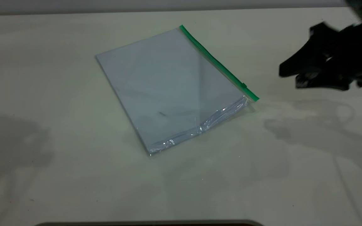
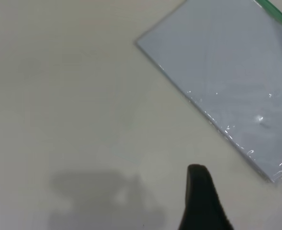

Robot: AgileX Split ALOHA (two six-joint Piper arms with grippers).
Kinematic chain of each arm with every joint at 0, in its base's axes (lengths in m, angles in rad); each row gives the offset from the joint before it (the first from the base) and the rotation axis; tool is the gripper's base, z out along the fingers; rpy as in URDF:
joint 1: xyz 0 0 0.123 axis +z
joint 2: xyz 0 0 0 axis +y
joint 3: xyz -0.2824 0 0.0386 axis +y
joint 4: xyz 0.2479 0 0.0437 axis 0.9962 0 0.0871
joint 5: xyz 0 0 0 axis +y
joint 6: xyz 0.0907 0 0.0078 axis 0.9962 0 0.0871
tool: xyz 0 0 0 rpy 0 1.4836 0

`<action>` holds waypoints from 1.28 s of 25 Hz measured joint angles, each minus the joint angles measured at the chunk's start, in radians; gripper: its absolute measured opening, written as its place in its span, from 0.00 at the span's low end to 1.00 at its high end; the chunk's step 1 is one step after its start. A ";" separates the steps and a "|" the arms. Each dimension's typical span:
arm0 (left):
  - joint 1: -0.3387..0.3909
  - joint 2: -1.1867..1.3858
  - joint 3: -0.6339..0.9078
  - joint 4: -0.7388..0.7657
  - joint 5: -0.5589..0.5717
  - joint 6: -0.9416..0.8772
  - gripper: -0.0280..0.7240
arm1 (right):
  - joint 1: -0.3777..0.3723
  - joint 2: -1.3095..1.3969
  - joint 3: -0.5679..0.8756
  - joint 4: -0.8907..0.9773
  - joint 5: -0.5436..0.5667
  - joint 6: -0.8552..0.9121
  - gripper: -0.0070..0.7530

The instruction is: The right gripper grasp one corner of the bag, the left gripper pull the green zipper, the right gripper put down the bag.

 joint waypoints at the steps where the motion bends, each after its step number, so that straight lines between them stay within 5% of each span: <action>1: 0.000 0.003 0.000 0.000 0.000 0.001 0.73 | 0.000 0.040 -0.028 0.001 0.006 0.000 0.64; 8: 0.000 0.019 0.000 0.000 -0.020 0.001 0.73 | 0.000 0.246 -0.187 0.007 0.057 0.000 0.64; 22: 0.000 0.019 0.000 -0.003 -0.026 0.001 0.73 | 0.129 0.389 -0.322 0.010 0.028 0.011 0.64; 32: 0.000 0.019 0.000 -0.004 -0.029 0.001 0.73 | 0.134 0.401 -0.370 0.011 0.022 0.022 0.64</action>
